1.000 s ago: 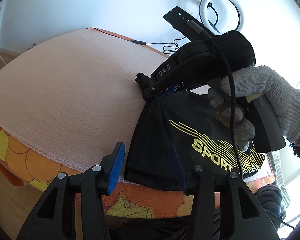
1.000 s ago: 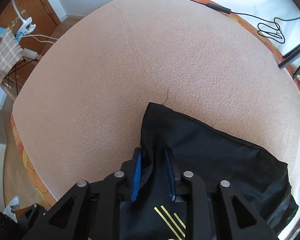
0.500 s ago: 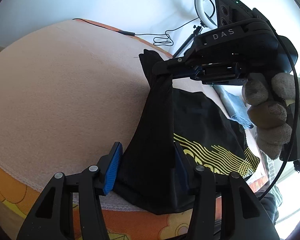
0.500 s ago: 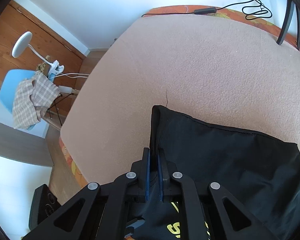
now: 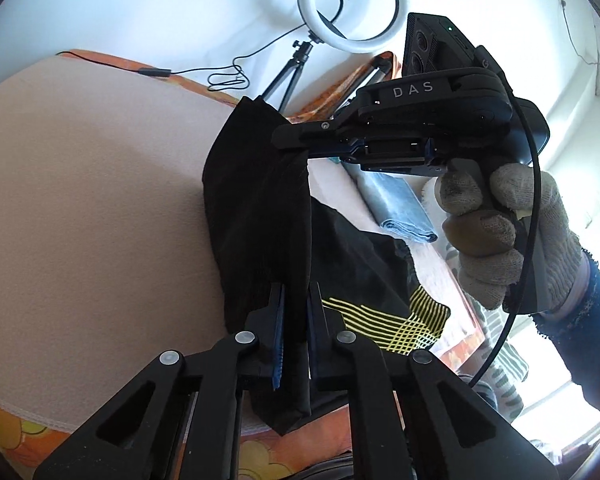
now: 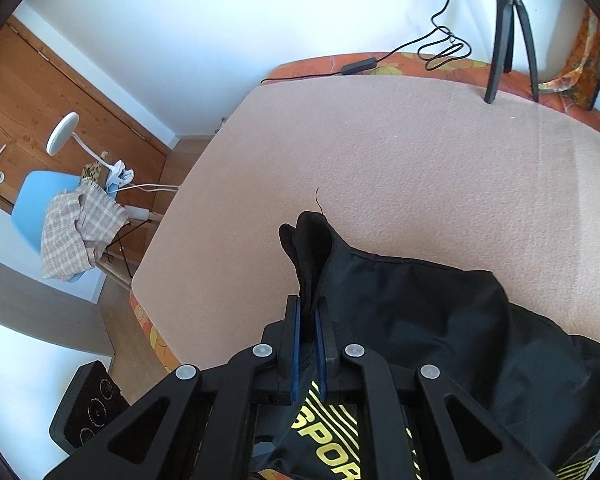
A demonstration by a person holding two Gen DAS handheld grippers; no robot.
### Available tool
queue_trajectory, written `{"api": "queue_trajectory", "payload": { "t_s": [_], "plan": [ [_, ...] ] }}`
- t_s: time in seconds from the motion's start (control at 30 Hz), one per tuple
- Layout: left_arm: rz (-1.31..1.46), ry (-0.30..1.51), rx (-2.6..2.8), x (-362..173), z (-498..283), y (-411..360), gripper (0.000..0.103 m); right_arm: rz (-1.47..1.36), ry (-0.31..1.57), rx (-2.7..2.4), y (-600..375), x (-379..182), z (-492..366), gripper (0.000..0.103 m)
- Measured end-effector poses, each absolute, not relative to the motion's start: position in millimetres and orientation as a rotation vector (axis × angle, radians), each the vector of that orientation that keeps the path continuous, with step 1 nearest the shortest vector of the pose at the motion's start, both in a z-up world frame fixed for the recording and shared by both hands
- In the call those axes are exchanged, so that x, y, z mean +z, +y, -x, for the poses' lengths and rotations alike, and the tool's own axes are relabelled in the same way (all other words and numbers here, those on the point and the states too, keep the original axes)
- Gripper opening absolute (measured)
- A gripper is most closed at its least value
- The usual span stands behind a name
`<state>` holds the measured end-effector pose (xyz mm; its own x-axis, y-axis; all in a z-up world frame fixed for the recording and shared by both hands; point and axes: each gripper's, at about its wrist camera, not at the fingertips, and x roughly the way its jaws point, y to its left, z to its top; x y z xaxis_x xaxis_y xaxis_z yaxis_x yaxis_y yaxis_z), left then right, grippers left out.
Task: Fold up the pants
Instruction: 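Lift the shorts edge with the right tool and fold it over the bundle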
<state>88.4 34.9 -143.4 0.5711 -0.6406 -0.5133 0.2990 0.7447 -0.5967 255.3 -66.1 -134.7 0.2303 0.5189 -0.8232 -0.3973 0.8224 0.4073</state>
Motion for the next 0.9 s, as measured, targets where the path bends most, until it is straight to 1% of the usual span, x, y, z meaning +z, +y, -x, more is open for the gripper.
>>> {"api": "queue_trajectory", "payload": {
  "t_s": [0.5, 0.73, 0.9],
  "plan": [
    [0.414, 0.838, -0.773, -113.1, -107.0, -53.4, 0.006, -0.181, 1.107, 0.536, -173.5, -108.4, -246.4, 0.004],
    [0.315, 0.901, -0.867, -111.2, -113.4, -107.8, 0.005, -0.223, 1.107, 0.475, -236.8, -113.5, -240.9, 0.004],
    [0.257, 0.927, -0.915, -106.6, -119.1, -138.1, 0.005, -0.261, 1.125, 0.421, -280.8, -129.2, -239.9, 0.004]
  ]
}}
